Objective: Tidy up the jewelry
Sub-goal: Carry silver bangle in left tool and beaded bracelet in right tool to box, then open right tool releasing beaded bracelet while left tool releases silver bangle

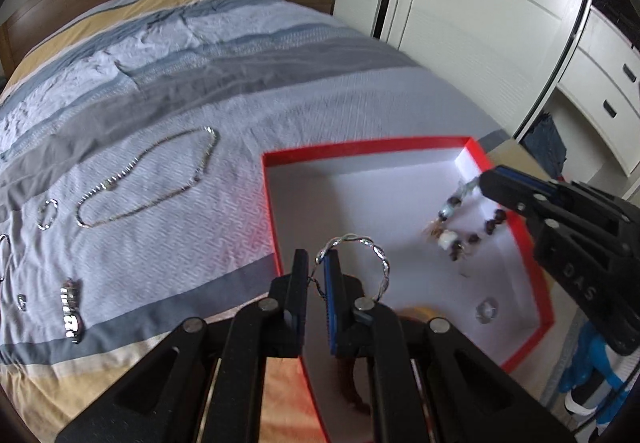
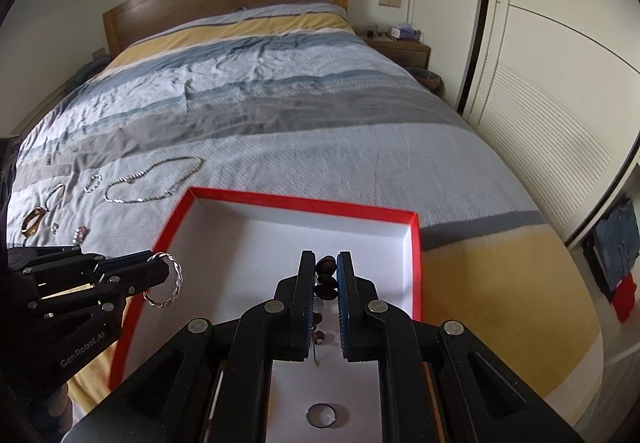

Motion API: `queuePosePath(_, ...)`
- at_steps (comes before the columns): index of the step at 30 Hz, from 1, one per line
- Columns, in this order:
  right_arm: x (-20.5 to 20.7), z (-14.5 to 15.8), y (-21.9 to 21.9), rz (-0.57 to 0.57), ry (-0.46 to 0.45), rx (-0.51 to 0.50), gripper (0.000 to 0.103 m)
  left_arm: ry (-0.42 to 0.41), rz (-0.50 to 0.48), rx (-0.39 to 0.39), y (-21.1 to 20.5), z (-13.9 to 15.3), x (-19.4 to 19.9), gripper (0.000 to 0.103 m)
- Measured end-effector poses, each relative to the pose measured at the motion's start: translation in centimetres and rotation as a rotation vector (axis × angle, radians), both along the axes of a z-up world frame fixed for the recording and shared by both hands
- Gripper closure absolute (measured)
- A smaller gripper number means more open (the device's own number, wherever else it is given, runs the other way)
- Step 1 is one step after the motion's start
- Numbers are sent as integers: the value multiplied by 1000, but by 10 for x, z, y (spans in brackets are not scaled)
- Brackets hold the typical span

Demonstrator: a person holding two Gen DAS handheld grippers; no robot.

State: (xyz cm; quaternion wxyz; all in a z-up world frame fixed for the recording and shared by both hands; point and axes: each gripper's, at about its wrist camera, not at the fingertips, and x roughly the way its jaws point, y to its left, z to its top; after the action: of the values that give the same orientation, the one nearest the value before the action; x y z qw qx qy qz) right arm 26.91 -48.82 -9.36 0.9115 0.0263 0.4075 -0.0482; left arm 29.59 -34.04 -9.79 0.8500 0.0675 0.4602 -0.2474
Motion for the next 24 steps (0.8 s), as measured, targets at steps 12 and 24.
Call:
queuePosePath(12,-11,-23,-20,-49,37,-4,92,-29,-12,59,-13,-20,-7,95)
queuePosePath(24,-24,-18,-24,-81,37,-12,80,-63,-26,59,-13,-7,-14,82)
